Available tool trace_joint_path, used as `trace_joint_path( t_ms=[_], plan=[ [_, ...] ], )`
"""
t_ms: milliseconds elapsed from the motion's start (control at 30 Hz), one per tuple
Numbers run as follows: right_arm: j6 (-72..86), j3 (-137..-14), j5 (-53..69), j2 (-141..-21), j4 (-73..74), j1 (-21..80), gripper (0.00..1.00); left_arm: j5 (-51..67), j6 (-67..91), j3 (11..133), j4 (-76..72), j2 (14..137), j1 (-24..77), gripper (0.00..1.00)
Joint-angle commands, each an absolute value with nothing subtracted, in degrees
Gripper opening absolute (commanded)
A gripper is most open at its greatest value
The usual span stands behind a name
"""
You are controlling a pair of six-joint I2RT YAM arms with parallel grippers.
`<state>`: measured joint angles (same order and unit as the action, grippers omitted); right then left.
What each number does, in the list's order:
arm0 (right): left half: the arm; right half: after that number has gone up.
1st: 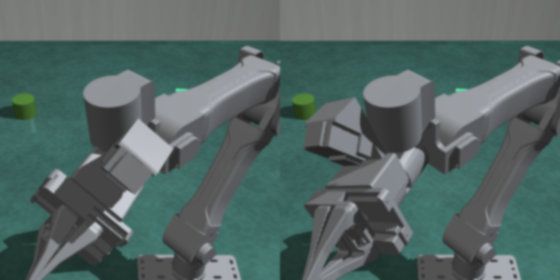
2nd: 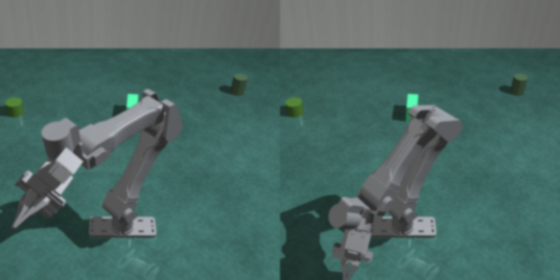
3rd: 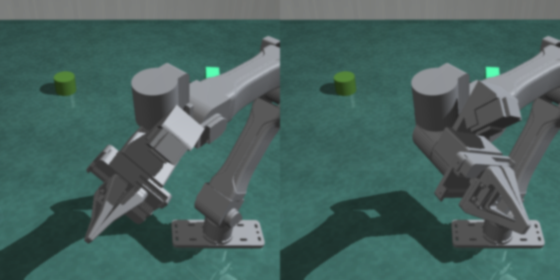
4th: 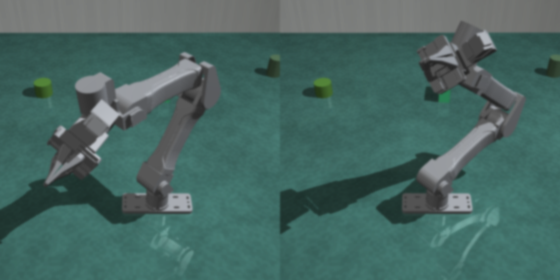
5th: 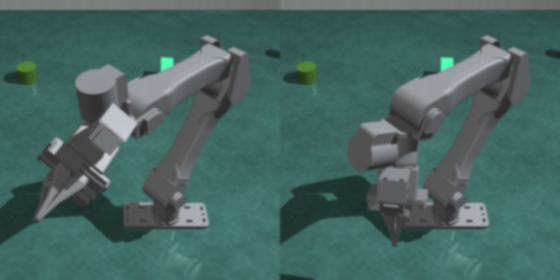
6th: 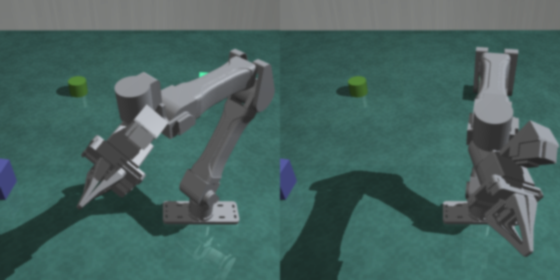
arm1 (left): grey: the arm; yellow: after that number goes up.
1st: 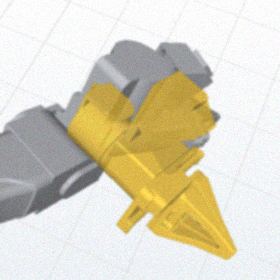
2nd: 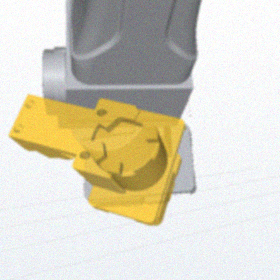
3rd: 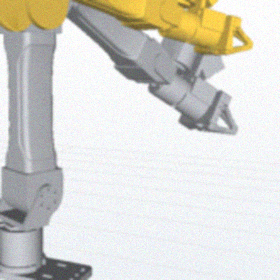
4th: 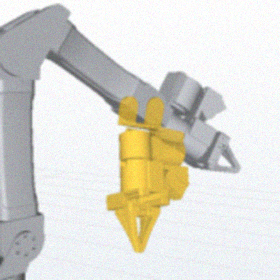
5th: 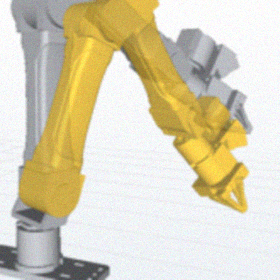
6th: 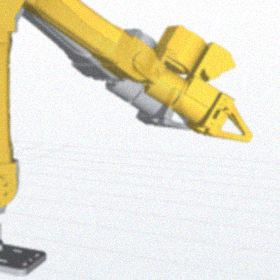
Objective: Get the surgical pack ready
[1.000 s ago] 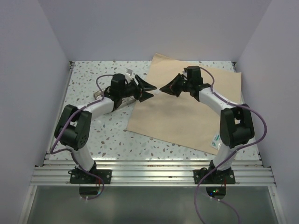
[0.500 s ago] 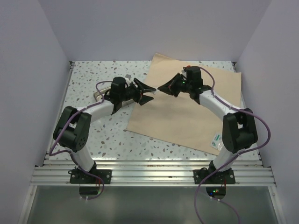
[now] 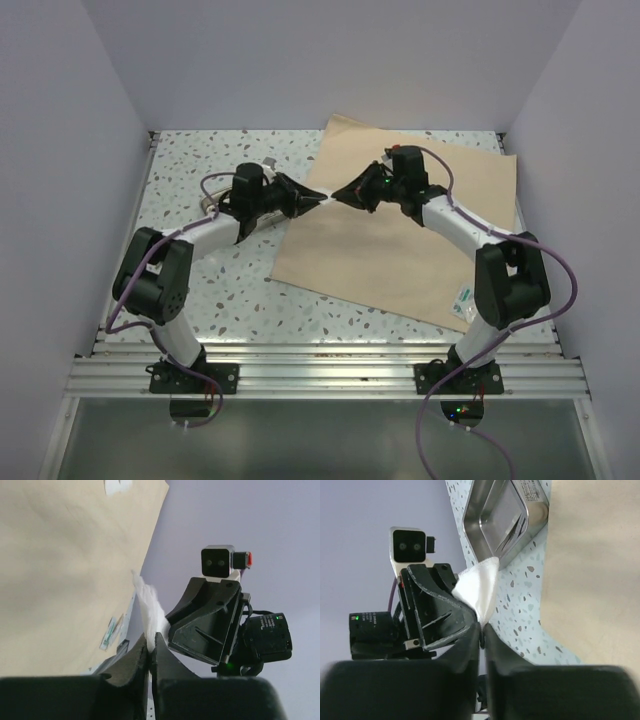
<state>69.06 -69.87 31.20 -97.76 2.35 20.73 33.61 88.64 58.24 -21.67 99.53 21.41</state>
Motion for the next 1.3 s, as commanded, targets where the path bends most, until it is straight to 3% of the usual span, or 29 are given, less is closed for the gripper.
trace_joint_path(
  t_ms=[0,100,200,467,967,1133,1267],
  plan=[
    [67.51,-70.92,32.70,-96.06,3.15,20.83,0.28,36.29,81.43,58.35,-20.85,98.53,17.94,0.04],
    [61.81,-74.87,31.03,-96.42,10.26,20.66,0.48,35.34,69.23,61.34,-9.96,97.48,14.42,0.00],
    [55.03,-79.79,28.48,-97.29,18.26,19.95,0.55,36.03,56.84,64.94,-1.25,98.25,10.38,0.00],
    [47.12,-81.92,28.74,-100.46,25.92,15.56,0.56,31.64,25.08,80.15,23.19,108.88,4.75,0.00],
    [42.45,-83.32,27.08,-104.59,28.65,10.90,0.57,35.68,19.52,89.03,23.55,122.95,1.58,0.00],
    [41.92,-84.55,25.58,-107.13,28.83,10.28,0.57,31.47,17.75,91.05,27.86,122.96,1.41,0.33],
    [41.49,-87.09,23.91,-109.51,29.18,9.32,0.57,30.15,17.84,91.14,30.23,120.95,1.23,0.41]
  ],
)
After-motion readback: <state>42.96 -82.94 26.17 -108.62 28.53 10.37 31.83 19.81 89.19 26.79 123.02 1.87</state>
